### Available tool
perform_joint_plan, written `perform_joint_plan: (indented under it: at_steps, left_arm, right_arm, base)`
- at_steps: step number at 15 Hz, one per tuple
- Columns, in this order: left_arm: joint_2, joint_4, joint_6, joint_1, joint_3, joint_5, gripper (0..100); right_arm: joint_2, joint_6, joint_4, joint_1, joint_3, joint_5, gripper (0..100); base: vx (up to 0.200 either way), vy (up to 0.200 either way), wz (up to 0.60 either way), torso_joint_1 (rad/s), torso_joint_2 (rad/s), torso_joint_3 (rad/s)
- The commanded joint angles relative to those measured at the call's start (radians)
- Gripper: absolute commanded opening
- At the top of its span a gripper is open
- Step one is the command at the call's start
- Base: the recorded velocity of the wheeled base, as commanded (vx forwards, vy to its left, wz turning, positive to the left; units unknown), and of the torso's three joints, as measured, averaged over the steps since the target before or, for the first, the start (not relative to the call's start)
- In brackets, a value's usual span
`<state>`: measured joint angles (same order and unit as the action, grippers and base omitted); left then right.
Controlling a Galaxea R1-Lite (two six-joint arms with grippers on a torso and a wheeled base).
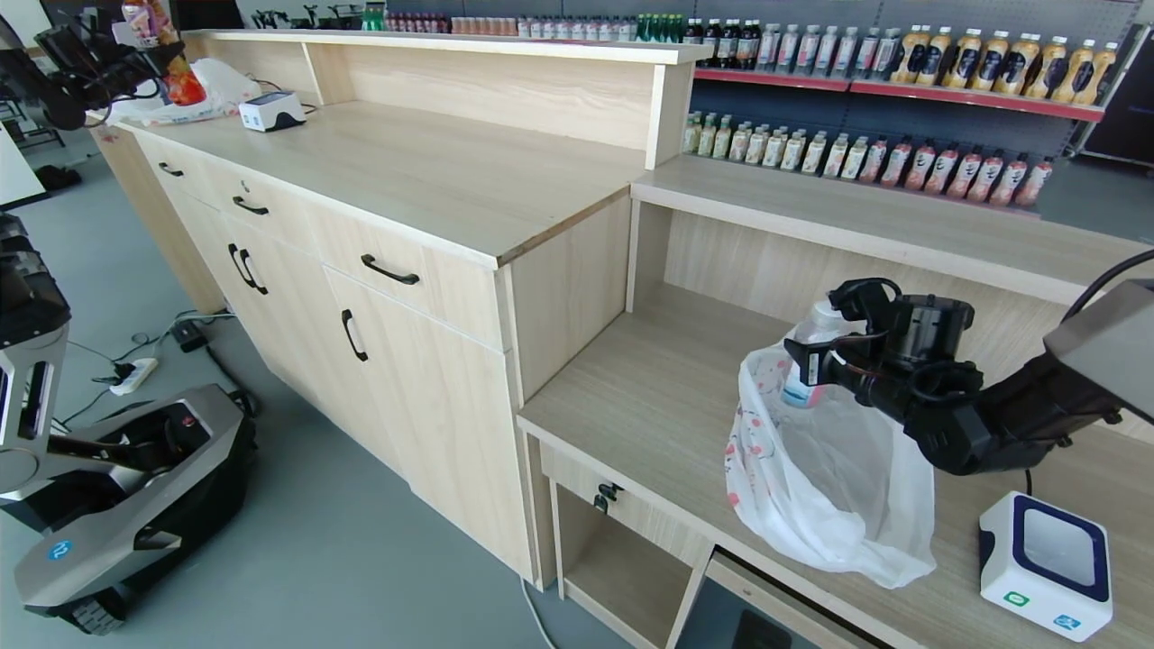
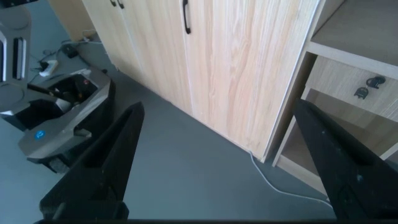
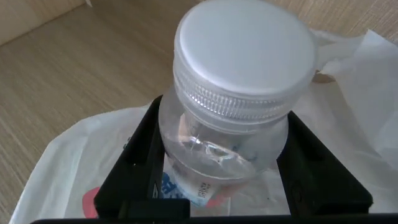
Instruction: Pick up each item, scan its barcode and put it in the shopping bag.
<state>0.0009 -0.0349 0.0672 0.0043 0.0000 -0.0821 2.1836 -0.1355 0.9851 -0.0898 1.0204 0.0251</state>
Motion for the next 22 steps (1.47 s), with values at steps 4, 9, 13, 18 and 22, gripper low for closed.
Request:
perform_joint_plan:
  at_steps: [4, 9, 13, 18, 22]
  left_arm:
    - [0.001, 0.000, 0.000, 0.000, 0.000, -0.001, 100]
    - [0.001, 0.000, 0.000, 0.000, 0.000, -0.001, 100]
    - [0.001, 0.000, 0.000, 0.000, 0.000, -0.001, 100]
    - [-0.001, 0.000, 0.000, 0.000, 0.000, -0.001, 100]
    - [0.001, 0.000, 0.000, 0.000, 0.000, -0.001, 100]
  right_arm:
    - [-0.058, 0.001, -0.003, 0.005, -0.028, -0.047, 100]
    - [-0.380, -0.027, -0.120, 0.007, -0.146, -0.134, 100]
    - [-0.748, -0.052, -0.255, 0.053, -0.293, -0.137, 100]
    - [-0.993, -0.167, -0.562, 0.183, -0.212, -0.143, 100]
    - [-1.024, -0.174, -0.947, 0.390, -0.029, -0.132, 100]
  base:
    - [0.000, 0.000, 0.00, 0.000, 0.00, 0.000]
    - [0.000, 0.000, 0.00, 0.000, 0.00, 0.000]
    - [0.000, 0.000, 0.00, 0.000, 0.00, 0.000]
    - [0.000, 0.000, -0.60, 0.001, 0.00, 0.003]
    - [0.000, 0.000, -0.60, 0.000, 0.00, 0.004]
